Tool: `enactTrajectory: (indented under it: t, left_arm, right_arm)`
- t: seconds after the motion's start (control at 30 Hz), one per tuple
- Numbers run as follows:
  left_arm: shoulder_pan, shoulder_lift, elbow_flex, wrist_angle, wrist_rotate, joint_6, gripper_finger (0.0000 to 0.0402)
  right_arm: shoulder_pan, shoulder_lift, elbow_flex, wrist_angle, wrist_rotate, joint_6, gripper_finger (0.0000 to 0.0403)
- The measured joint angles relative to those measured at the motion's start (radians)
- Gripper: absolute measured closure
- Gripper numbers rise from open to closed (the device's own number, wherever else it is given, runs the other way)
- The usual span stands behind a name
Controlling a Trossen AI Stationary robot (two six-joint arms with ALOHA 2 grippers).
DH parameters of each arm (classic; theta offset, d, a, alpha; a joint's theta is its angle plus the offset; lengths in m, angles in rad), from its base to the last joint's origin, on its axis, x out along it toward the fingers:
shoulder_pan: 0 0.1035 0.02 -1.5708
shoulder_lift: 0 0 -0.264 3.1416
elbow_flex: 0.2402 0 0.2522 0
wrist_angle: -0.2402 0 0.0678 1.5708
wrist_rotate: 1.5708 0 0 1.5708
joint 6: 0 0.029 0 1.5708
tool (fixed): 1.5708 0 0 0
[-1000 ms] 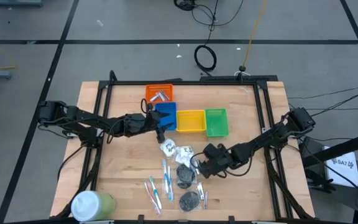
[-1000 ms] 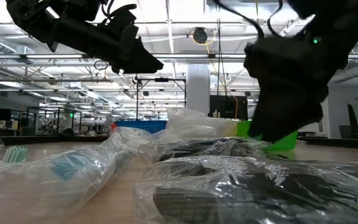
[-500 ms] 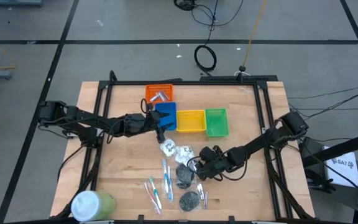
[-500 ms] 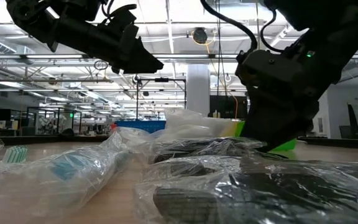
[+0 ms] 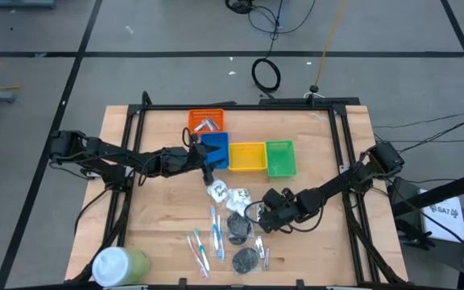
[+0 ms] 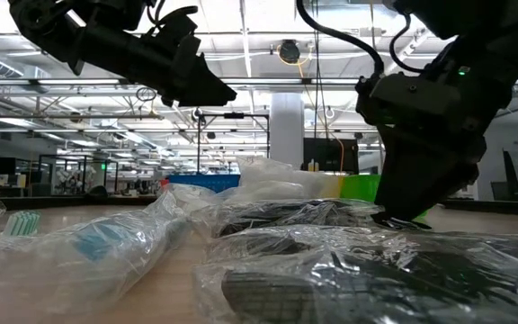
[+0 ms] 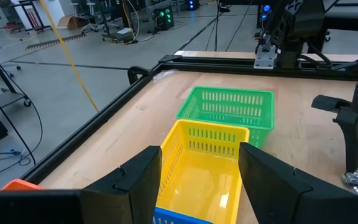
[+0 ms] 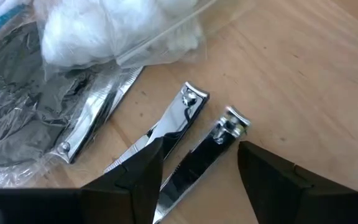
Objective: Pick & Place Travel size toiletries
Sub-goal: Put the nail cutter into the orange basket
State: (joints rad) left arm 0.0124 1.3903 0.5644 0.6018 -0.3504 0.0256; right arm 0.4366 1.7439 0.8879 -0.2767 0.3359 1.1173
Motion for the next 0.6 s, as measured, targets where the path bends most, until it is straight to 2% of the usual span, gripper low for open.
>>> enactTrajectory:
  t: [0.6]
  left_arm:
    - [0.0, 0.0, 0.0, -0.001, 0.0, -0.004, 0.019]
  right_arm:
    - [-0.005, -0.074, -0.005, -0.072, -0.007, -0.007, 0.0207]
